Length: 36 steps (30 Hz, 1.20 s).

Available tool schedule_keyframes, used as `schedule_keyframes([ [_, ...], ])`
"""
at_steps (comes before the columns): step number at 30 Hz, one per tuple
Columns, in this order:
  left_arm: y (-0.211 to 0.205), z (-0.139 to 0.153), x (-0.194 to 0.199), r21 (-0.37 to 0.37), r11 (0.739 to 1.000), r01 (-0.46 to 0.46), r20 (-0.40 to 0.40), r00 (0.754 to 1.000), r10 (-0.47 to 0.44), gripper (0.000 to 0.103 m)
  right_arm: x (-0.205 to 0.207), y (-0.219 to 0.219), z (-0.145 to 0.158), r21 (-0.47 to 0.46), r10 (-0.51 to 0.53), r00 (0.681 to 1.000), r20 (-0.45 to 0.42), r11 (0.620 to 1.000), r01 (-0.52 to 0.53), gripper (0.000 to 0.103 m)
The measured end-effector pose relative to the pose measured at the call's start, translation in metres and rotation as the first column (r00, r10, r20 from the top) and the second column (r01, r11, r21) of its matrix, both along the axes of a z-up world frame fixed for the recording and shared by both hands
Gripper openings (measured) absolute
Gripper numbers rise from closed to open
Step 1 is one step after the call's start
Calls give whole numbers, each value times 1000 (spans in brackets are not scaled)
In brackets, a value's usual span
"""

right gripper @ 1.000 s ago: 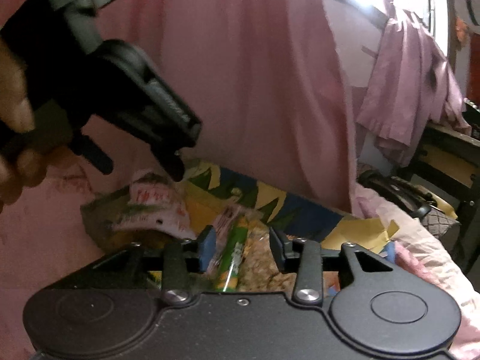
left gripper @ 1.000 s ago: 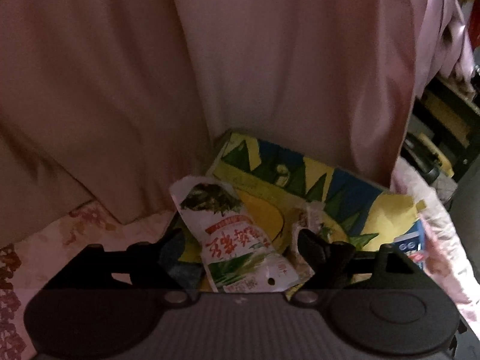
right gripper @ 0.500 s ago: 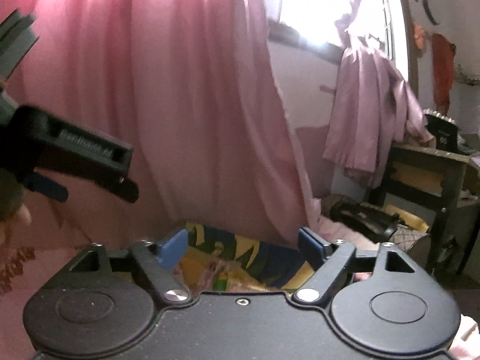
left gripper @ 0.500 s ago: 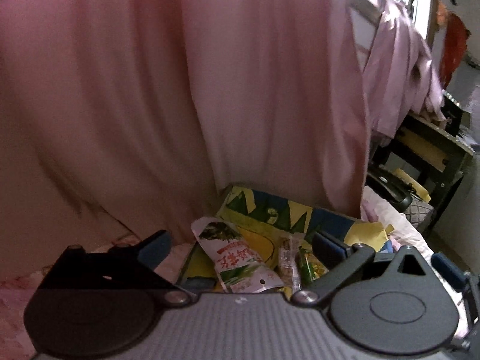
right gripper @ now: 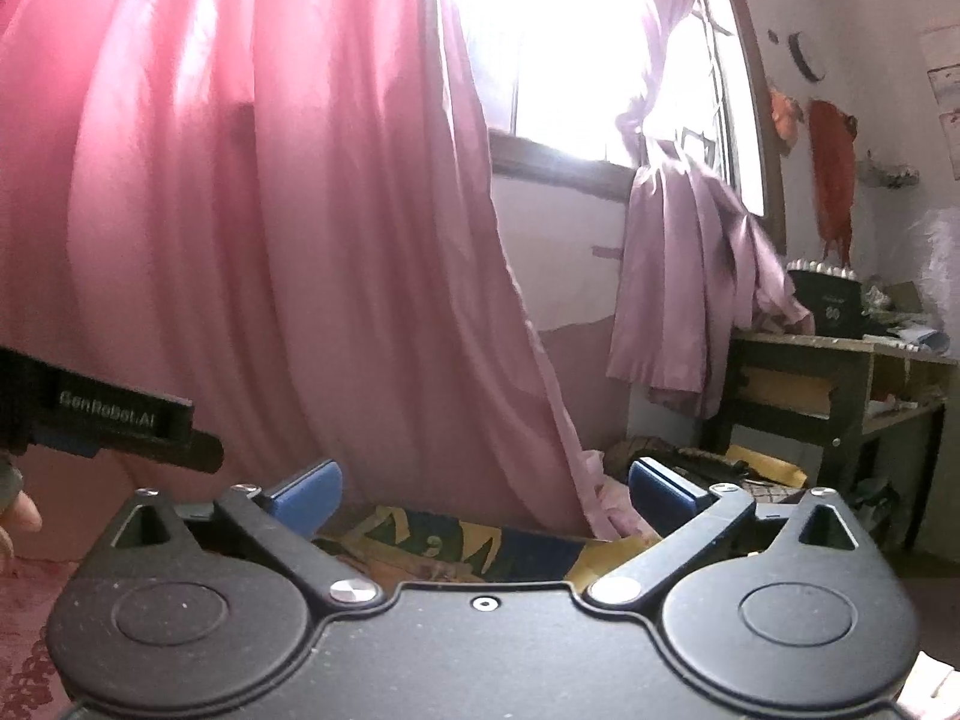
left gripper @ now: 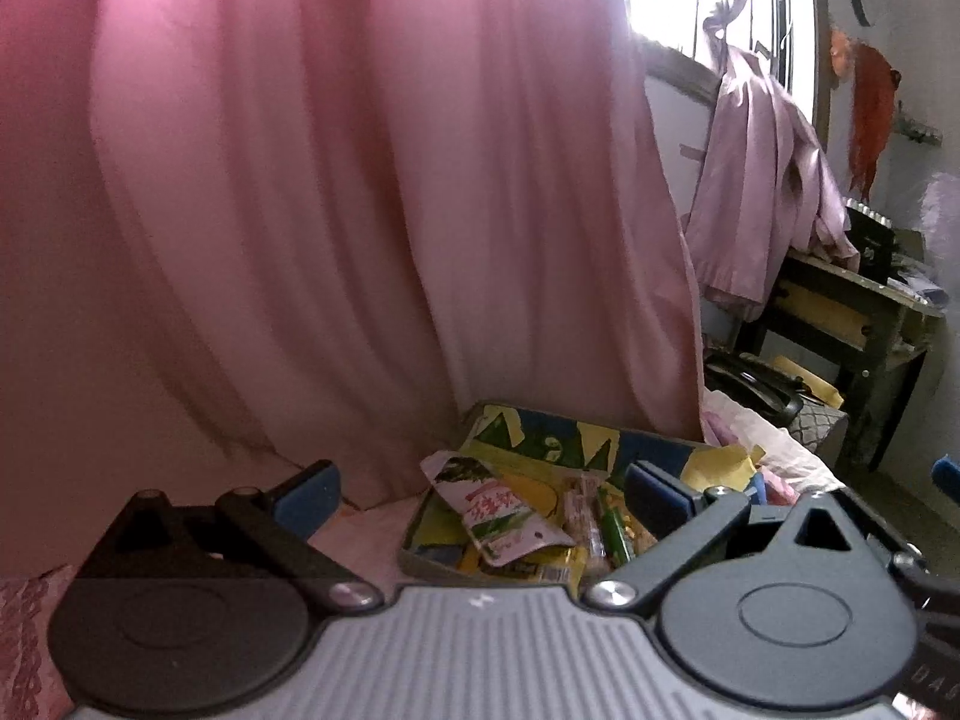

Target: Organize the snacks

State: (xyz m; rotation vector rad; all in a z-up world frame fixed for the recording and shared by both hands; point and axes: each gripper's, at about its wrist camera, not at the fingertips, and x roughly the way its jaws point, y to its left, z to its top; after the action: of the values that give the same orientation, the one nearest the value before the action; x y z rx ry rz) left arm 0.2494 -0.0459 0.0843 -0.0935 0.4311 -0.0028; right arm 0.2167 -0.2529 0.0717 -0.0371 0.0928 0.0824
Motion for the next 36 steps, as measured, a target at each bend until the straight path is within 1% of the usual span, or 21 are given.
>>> schedule_keyframes([
  [4,3,-2,-29,8,1000,-11,31,999,11,103,-22,1,1,1,-3,1000,16,1000,3,102],
  [9,10,-4,-55,-12,999,-35,57,998,36,103,-44,1,1,12,-8,1000,30,1000,8,102],
  [12,13,-7,-68,-8,999,-47,73,996,47,103,-57,1,0,24,-16,999,28,1000,15,102],
  [17,17,-15,-92,-8,998,-64,94,993,64,103,-75,0,-6,49,-27,1000,3,998,27,102],
  [26,23,-32,-129,-2,996,-87,102,991,87,103,-104,1,-14,90,-56,997,-50,994,60,102],
  [30,26,-40,-147,1,995,-103,107,989,103,103,-114,4,-20,92,-56,995,-83,994,64,102],
  [36,30,-52,-166,29,991,-127,108,986,123,103,-126,10,-29,93,-51,989,-138,994,64,102],
])
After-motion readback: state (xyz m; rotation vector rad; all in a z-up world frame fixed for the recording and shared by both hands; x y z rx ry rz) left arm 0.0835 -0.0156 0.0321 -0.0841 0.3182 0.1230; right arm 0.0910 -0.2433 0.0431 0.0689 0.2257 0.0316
